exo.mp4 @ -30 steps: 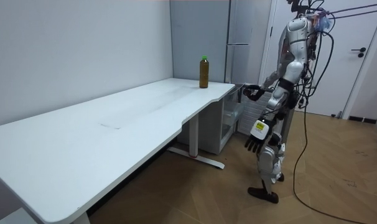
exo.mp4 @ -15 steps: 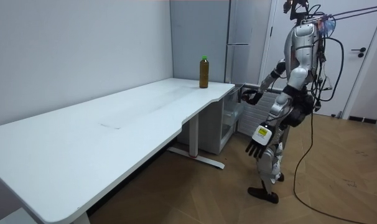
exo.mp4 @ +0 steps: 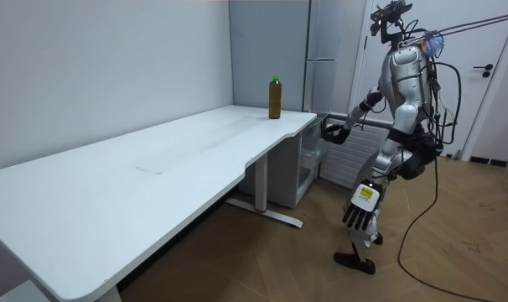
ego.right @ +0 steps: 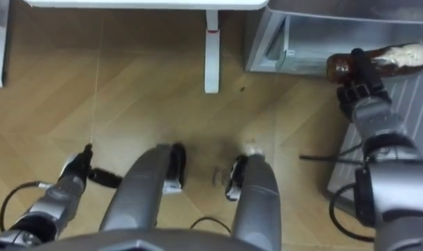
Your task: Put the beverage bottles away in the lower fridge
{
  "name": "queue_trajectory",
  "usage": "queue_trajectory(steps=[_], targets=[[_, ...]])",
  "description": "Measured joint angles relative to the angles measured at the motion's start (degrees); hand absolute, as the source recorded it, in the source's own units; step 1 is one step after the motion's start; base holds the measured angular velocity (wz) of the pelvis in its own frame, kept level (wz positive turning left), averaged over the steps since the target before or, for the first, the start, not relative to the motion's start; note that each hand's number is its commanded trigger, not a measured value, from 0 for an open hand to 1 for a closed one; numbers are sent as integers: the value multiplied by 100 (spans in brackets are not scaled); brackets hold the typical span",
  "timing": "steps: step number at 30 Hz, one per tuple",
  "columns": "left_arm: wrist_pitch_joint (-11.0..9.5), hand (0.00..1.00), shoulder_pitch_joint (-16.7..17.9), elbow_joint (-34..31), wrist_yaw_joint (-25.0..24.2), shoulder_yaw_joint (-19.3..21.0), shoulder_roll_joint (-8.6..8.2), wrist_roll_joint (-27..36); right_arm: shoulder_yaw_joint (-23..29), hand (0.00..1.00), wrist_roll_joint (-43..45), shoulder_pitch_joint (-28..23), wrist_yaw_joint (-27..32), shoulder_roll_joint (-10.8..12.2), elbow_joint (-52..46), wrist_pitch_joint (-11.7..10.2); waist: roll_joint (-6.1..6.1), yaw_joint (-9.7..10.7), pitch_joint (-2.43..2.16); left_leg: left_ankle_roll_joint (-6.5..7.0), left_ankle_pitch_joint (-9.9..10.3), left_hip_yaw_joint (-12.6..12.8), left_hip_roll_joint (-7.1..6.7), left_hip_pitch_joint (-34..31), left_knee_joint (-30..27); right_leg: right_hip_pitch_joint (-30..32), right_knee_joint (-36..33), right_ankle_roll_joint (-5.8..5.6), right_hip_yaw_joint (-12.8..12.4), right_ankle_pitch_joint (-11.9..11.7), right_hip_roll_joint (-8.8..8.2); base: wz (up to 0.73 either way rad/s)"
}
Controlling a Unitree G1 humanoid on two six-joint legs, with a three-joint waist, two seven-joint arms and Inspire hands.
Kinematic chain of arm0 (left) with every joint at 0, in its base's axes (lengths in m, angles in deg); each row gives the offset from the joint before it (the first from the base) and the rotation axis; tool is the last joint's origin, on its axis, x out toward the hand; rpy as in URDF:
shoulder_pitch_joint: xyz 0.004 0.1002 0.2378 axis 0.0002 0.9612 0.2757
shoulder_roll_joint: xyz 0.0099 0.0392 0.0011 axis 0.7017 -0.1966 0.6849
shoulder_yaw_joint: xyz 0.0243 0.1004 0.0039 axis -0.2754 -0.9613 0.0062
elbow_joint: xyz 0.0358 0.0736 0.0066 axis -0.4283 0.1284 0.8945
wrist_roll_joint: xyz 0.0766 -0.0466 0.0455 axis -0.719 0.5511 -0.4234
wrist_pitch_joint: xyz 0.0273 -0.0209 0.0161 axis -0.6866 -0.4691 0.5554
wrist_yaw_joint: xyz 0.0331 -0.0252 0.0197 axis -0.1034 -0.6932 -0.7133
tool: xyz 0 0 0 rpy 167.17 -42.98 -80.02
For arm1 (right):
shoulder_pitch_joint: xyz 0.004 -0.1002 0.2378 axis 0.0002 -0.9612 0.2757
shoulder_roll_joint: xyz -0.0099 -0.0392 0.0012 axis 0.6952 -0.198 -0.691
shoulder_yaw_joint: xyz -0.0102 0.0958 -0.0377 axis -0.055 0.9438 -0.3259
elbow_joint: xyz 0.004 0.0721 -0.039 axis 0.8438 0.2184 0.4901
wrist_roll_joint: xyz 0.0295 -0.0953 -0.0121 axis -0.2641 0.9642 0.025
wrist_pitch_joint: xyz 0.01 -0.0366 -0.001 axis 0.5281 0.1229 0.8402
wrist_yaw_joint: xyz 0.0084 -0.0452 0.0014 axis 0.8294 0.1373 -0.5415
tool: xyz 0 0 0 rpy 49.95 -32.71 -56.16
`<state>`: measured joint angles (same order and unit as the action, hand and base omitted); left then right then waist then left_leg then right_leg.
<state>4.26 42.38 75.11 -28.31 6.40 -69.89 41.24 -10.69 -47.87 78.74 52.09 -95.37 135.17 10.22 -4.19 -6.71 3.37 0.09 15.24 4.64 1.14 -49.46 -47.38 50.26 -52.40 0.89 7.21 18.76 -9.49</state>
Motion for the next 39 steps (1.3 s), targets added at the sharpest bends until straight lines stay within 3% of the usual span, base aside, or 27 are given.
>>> queue_trajectory(steps=[10,15,20,24,25,26,27,39], targets=[[-32,0,37,78,283,-512,272,13,-387,100,165,506,368,-59,-41,5,-87,20,15,29,13,10,4,-395,-130,371,-103,-8,1,-8,-26,1],[-82,0,75,144,329,-567,293,323,-389,100,178,629,487,-143,-384,4,-81,17,11,56,31,-7,29,-516,-194,405,-122,2,96,3,-64,8],[-74,0,139,138,337,-572,294,571,-389,100,226,704,558,-225,-450,6,-80,22,9,118,68,-7,-87,-527,-276,406,-273,-53,112,97,-214,11],[26,0,203,124,319,-570,309,677,-397,100,175,703,650,-236,-449,60,-72,-9,5,166,137,-7,-104,-560,-448,407,-404,-102,101,162,-247,4],[36,0,246,112,314,-570,309,675,-397,79,128,701,650,-236,-449,60,-68,1,3,181,150,-3,-111,-565,-491,407,-445,-131,85,190,-252,5],[39,0,270,101,308,-570,309,675,-397,5,87,701,651,-236,-449,60,-65,-7,1,182,160,-3,-105,-568,-519,406,-458,-128,85,198,-250,0],[46,0,303,79,282,-568,311,675,-397,0,-3,701,651,-236,-449,60,-63,-29,0,185,180,-5,-98,-576,-574,407,-493,-123,87,203,-248,-4],[140,0,405,35,253,-571,313,677,-439,0,-498,682,652,-330,-440,45,8,-173,-41,160,200,-13,-92,-574,-721,412,-674,-147,75,244,-257,0]])
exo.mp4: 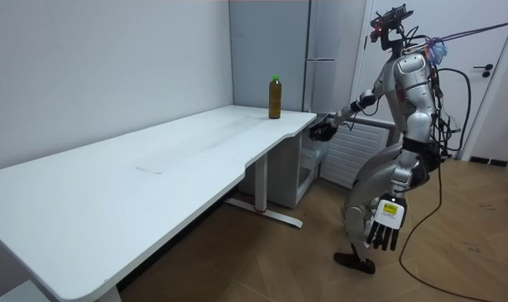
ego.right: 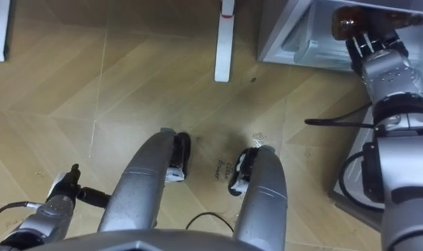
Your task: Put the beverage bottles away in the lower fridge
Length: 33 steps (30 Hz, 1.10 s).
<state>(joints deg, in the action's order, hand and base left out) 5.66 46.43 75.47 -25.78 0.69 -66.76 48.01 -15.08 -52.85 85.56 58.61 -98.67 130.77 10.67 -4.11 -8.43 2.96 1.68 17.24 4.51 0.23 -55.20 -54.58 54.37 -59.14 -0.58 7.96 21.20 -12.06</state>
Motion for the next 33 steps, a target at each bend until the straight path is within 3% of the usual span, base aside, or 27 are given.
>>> queue_trajectory(steps=[8,14,28,33], targets=[[37,0,12,-3,-32,3,1,2,-1,0,-103,-28,5,-75,10,-4,0,8,0,-20,4,14,4,2,-24,35,-44,-2,-44,6,20,0],[34,0,37,-3,-32,3,2,204,2,0,-114,-24,-94,-287,2,-189,0,11,0,-31,7,14,16,19,-38,22,-47,15,-45,-5,30,-1],[-7,0,216,-87,-33,8,24,225,1,0,-28,-153,-147,-295,48,-248,49,-15,-16,-73,-2,26,127,331,202,-306,304,13,-11,-100,160,-4],[-14,0,249,-132,-109,9,37,227,1,0,3,-169,-207,-300,51,-248,41,32,-19,-65,-44,75,154,457,403,-393,479,88,-9,-169,185,-6]])
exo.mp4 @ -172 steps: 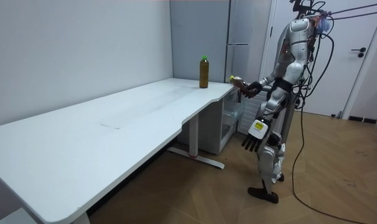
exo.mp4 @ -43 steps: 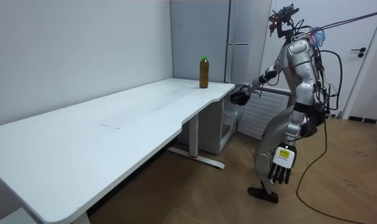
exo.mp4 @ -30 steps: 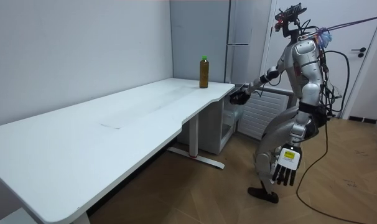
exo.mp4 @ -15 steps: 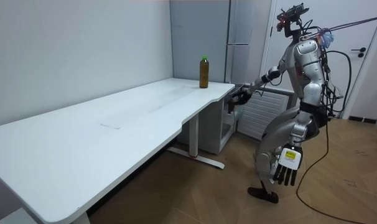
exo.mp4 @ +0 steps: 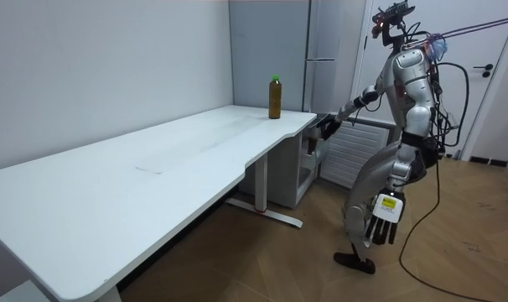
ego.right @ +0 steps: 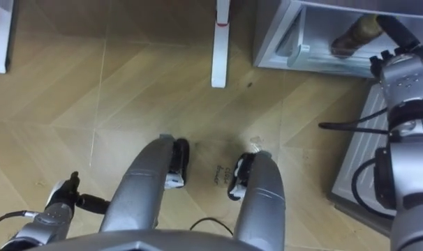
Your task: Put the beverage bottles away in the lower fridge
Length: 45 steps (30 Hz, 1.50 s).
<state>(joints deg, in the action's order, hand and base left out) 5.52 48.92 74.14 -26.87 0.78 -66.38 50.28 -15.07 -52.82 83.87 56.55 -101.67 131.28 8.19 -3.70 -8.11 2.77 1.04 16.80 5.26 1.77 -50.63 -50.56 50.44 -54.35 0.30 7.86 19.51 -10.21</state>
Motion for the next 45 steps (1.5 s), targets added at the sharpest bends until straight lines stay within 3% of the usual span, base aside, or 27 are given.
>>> queue_trajectory(steps=[7,19,26,28,31,33,36,38,41,43,45], targets=[[-7,0,16,51,-54,-1,8,0,-25,0,216,-169,-320,2,211,11,-36,50,7,-21,-13,84,57,450,320,-403,313,40,19,-23,43,-5],[-27,0,4,35,-549,34,63,4,-26,0,687,-378,-699,8,814,136,-37,150,11,-36,-23,33,61,1213,775,-1322,869,-25,222,-38,67,6],[-44,0,-73,239,-924,429,115,7,-19,0,1322,-920,-1342,9,1071,140,31,125,4,-51,-12,-29,121,1719,958,-1993,1220,-70,404,-9,145,11],[-42,0,-41,349,-950,497,121,13,-20,0,1429,-1125,-1480,26,1050,140,60,98,-8,-65,-8,-23,141,1947,1096,-2233,1390,-66,449,-39,170,-4],[-45,0,159,385,-1070,599,119,156,-16,0,1801,-1490,-1642,63,975,135,138,98,-70,-82,-18,-12,147,2358,1330,-2657,1646,-91,457,-64,224,0],[-49,0,350,379,-1118,715,98,207,-3,0,2277,-1800,-1751,155,915,128,231,172,-179,-119,-41,-49,151,2734,1593,-3085,1988,-92,558,-121,266,6],[-113,0,588,450,-1112,975,77,212,8,0,2535,-2201,-1879,390,834,120,215,212,-238,-173,-86,-33,132,3299,1997,-3622,2342,-94,626,-142,282,2],[-172,0,769,462,-1100,1121,53,221,8,0,2591,-2544,-1970,544,715,123,120,248,-246,-215,-129,-56,87,3681,2277,-3973,2527,-106,641,-136,288,10],[-174,0,1034,426,-1015,1167,-90,212,9,0,2884,-2993,-2179,613,549,129,96,366,-293,-249,-148,-69,79,4127,2542,-4429,2901,-146,678,-145,355,9],[-174,0,1196,424,-999,1201,-126,212,45,0,2926,-3282,-2307,709,415,125,51,413,-279,-265,-159,-75,87,4309,2660,-4661,3096,-153,707,-168,397,0],[-176,0,1392,444,-879,1445,-249,205,130,0,2980,-3604,-2421,1008,342,125,-27,476,-268,-268,-160,-50,88,4631,2790,-5023,3357,-163,690,-193,439,-7]])
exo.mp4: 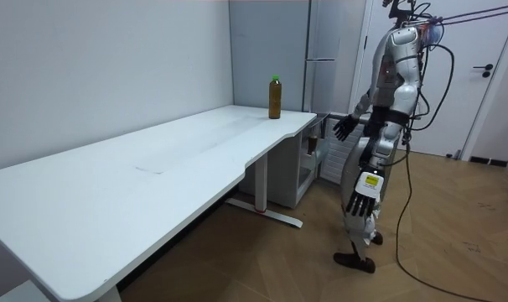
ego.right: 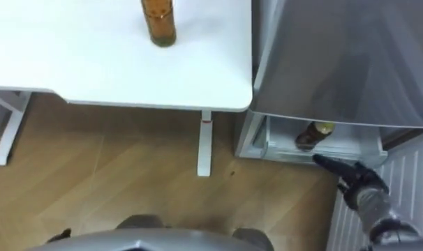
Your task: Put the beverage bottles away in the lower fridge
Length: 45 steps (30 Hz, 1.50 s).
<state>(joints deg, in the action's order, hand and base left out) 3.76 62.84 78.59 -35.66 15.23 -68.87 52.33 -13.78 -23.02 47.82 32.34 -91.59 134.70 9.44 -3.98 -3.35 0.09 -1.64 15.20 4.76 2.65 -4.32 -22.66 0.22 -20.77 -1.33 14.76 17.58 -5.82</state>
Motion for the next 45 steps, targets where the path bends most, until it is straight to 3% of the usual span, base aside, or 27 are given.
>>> queue_trajectory(steps=[2,3,4,6,8,11,12,14,15,16,20,26,29,37,42,45], targets=[[9,0,39,13,37,131,-125,-35,0,0,10,-257,-68,179,-94,6,-43,-5,2,0,0,51,-5,170,58,-187,133,-16,-10,-9,4,-8],[6,0,55,13,66,143,-198,-44,0,0,18,-400,-87,272,-174,6,0,-8,-2,-2,2,80,-7,243,110,-271,213,-31,-10,-17,8,-5],[6,0,50,6,75,143,-228,-43,0,0,18,-452,-88,308,-206,6,-71,5,5,-2,2,102,-8,271,114,-305,229,-35,-8,-21,6,0],[-17,0,28,-21,125,143,-248,-41,-1,0,137,-664,-91,435,-324,5,-54,48,1,-4,4,135,-12,303,129,-406,328,-51,43,-35,12,8],[-58,0,29,-10,163,179,-249,-46,4,0,314,-747,-94,474,-376,5,59,51,5,-4,4,146,-12,326,154,-424,325,-55,39,-45,16,3],[-58,0,66,3,214,317,-257,-49,106,0,865,-763,-98,532,-362,2,21,163,42,-4,5,146,-17,423,211,-532,349,-60,77,-60,20,7],[-58,0,71,0,258,364,-261,-47,110,0,1001,-784,-113,561,-332,-8,54,183,46,-4,5,138,-16,445,212,-593,421,-62,106,-79,30,12],[-60,0,50,-4,282,378,-287,-42,107,0,1241,-838,-147,599,-319,-8,171,175,5,-8,8,133,4,465,245,-633,497,-65,109,-127,65,4],[-63,0,-3,-7,306,374,-321,32,77,0,1343,-867,-148,621,-317,-9,160,168,39,-18,15,135,13,506,357,-628,518,-63,105,-157,83,3],[-68,0,-37,-7,343,373,-338,77,60,0,1393,-877,-145,640,-316,-13,176,172,38,-20,15,135,11,518,412,-617,518,-66,105,-161,84,0],[-207,0,-69,-23,605,378,-385,685,-121,0,1549,-1021,-148,787,-181,-54,187,152,28,-13,-37,155,-10,619,572,-713,696,-85,59,-224,97,-3],[-438,0,-123,-138,866,592,-546,902,-97,0,2167,-1165,-34,937,-65,-158,173,159,12,20,-89,160,-37,617,637,-757,908,-107,84,-374,104,0],[-528,0,-134,-465,1214,730,-603,1034,-97,0,2418,-1196,67,1042,56,-281,198,123,-28,21,-89,158,-43,614,641,-755,920,-115,78,-397,107,0],[-908,0,-107,-1799,2270,1350,-711,945,36,0,2925,-1215,313,1159,127,-418,241,122,-15,19,-88,147,-43,850,718,-973,934,-116,116,-400,107,0],[-1307,0,-152,-2993,2990,1394,-722,351,211,0,3165,-1126,297,1186,293,-508,264,131,-4,17,-93,143,-45,869,771,-981,931,-113,100,-402,112,-1],[-1398,0,-156,-3596,3268,1398,-719,-28,231,0,3184,-1158,282,1186,298,-565,309,152,-14,15,-97,143,-45,831,767,-956,1032,-109,88,-404,123,0]])
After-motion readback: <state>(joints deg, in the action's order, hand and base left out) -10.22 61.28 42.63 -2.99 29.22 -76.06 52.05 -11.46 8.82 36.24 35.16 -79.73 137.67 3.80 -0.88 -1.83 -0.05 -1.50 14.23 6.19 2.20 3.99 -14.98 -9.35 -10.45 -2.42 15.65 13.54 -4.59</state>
